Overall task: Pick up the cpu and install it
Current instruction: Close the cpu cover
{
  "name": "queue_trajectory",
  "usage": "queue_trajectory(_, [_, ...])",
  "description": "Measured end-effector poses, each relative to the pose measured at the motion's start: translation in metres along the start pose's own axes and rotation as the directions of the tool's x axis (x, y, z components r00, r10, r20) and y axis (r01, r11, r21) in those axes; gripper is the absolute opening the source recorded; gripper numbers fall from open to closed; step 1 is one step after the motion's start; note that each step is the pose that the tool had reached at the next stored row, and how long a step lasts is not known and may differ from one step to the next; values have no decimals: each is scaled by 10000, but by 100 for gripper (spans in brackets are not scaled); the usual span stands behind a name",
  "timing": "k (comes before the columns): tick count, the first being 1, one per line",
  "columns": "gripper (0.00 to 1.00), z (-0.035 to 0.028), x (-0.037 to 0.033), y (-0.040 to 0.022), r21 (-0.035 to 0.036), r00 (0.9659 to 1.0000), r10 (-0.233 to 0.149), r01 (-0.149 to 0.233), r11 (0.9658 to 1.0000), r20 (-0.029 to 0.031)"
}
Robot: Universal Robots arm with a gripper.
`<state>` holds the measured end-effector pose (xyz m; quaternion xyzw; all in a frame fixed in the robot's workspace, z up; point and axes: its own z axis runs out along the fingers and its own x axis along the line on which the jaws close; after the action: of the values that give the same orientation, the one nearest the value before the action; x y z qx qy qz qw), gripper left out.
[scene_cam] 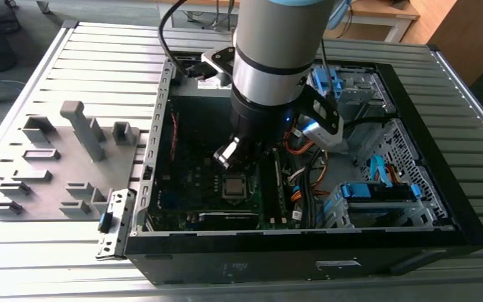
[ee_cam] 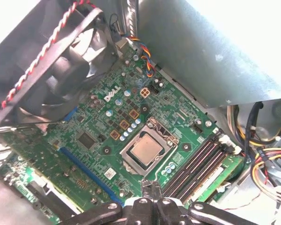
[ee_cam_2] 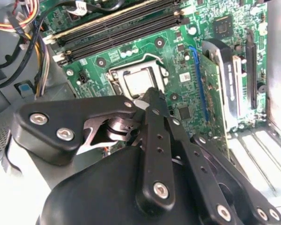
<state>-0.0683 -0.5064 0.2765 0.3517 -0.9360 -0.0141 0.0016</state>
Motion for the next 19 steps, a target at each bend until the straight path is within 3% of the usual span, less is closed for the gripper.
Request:
queue_trajectory(2, [11, 19, 15, 13, 23, 10000, -1, 1, 10000, 30])
queue_trajectory(7, [11, 105, 74, 47, 41, 10000, -1, 1, 10000, 31])
queue_trajectory(16, [11, 266, 113, 5, 42, 10000, 0, 0, 10000, 31])
queue_trajectory(17, [11, 347, 101, -9, 41, 10000, -2, 2, 10000, 32])
queue_trajectory(19, [11, 372, 94, -16, 41, 10000, -2, 1, 10000, 32])
